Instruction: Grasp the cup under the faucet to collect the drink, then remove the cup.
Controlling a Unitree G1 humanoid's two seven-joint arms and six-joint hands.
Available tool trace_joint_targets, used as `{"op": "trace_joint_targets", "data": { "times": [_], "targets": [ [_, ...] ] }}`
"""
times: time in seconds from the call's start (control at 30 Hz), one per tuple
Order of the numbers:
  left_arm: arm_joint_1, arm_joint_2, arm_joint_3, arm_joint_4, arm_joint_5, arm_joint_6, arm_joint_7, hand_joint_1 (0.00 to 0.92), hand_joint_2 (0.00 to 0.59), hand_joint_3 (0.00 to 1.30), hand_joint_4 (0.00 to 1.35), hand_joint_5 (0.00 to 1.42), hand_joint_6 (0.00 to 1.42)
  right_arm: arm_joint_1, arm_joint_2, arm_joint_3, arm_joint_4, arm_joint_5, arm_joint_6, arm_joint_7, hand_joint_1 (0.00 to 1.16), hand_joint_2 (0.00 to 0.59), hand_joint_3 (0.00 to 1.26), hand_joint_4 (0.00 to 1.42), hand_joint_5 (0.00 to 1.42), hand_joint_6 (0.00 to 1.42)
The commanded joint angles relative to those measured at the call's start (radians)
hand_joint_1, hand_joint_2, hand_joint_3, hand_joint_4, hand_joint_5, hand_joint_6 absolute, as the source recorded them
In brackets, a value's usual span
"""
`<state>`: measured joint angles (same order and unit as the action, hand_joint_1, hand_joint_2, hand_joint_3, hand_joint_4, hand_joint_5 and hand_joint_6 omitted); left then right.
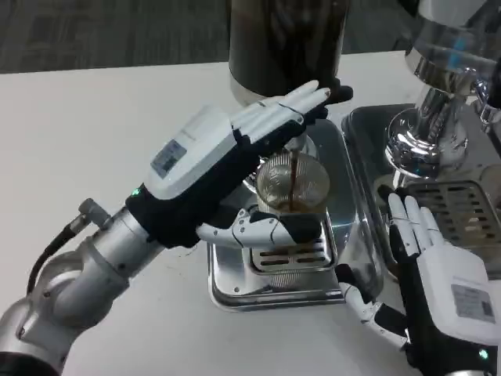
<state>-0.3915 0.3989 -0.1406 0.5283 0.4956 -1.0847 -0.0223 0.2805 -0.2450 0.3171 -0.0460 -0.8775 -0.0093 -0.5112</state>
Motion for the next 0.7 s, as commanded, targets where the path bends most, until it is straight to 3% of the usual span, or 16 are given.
{"op": "trace_joint_targets", "data": {
  "times": [0.03,0.47,0.7],
  "targets": [
    [0.016,0.024,-0.042,-0.014,0.092,-0.031,0.031,0.0,0.15,0.11,0.0,0.22,0.17,0.001,0.007,0.0,0.002,-0.005,0.0,-0.019,0.44,0.349,0.02,0.0,0.04,0.22],
    [0.009,0.066,-0.092,-0.029,0.147,-0.031,0.113,0.0,0.151,0.12,0.0,0.22,0.17,-0.017,0.02,-0.001,0.013,0.015,-0.008,-0.011,0.44,0.345,0.02,0.0,0.04,0.22],
    [0.008,0.081,-0.107,-0.034,0.143,-0.025,0.124,0.0,0.152,0.12,0.0,0.22,0.17,-0.053,0.019,-0.022,0.038,0.126,-0.077,0.017,0.46,0.333,0.02,0.0,0.04,0.24]
  ]
}}
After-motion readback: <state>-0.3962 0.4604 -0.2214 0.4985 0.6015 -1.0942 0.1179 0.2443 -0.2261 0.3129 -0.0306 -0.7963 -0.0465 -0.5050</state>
